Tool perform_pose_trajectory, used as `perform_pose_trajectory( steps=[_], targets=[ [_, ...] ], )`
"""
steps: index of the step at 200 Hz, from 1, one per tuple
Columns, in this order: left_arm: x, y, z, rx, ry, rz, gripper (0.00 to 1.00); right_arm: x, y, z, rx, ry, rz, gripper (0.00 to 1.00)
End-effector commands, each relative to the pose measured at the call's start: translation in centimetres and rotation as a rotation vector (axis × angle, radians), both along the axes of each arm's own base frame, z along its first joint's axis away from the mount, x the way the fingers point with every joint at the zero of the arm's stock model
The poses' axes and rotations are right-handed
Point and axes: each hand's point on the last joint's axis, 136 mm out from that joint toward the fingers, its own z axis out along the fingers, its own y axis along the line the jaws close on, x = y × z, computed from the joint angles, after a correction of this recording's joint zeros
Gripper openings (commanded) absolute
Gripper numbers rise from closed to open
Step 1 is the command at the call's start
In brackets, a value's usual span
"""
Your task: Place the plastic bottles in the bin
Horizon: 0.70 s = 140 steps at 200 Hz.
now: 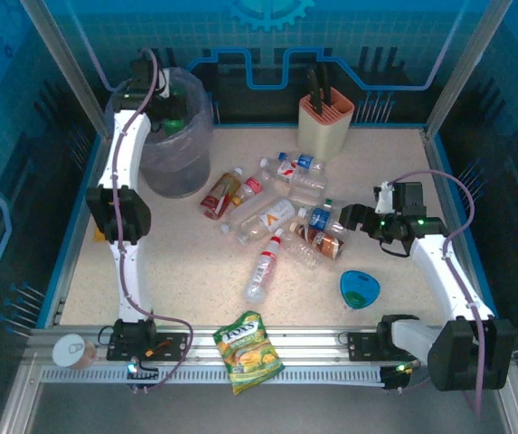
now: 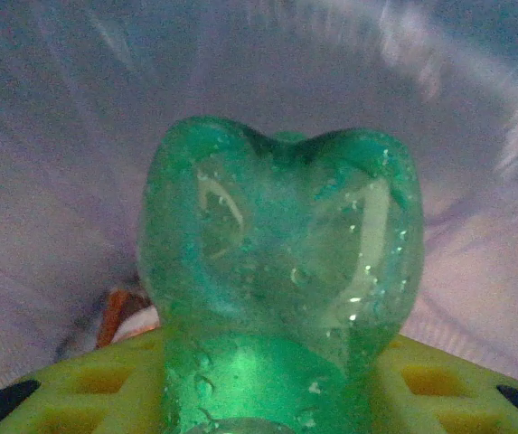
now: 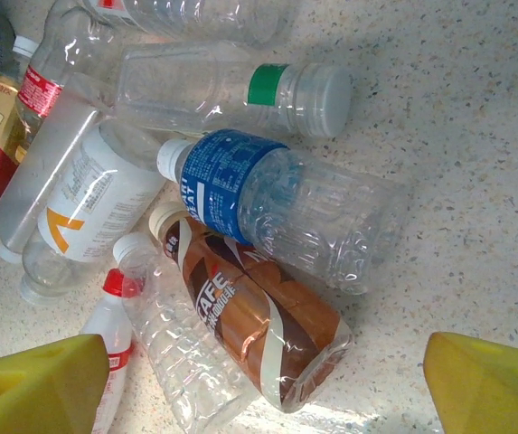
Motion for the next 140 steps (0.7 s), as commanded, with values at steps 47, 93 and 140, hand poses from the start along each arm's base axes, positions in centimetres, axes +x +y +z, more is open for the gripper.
perform_pose_trajectory(
  steps=[47,93,140],
  targets=[
    [-0.9,-0.7,-2.8,-0.02,0.06,-0.058,0.55,1.5,-1.2,-1.5,-0.153,-0.006,0.062,0.91],
    [-1.4,-0.9,-0.9,-0.007,0.039,-0.079,0.82,2.5,-0.6,-1.5,-0.251,0.012,0.168,0.91],
    [-2.6,-0.8,4.0,0.024,-0.045,-0.097,0.99,2.4,0.8,-1.1,-0.183,0.014,0.175,0.91]
  ],
)
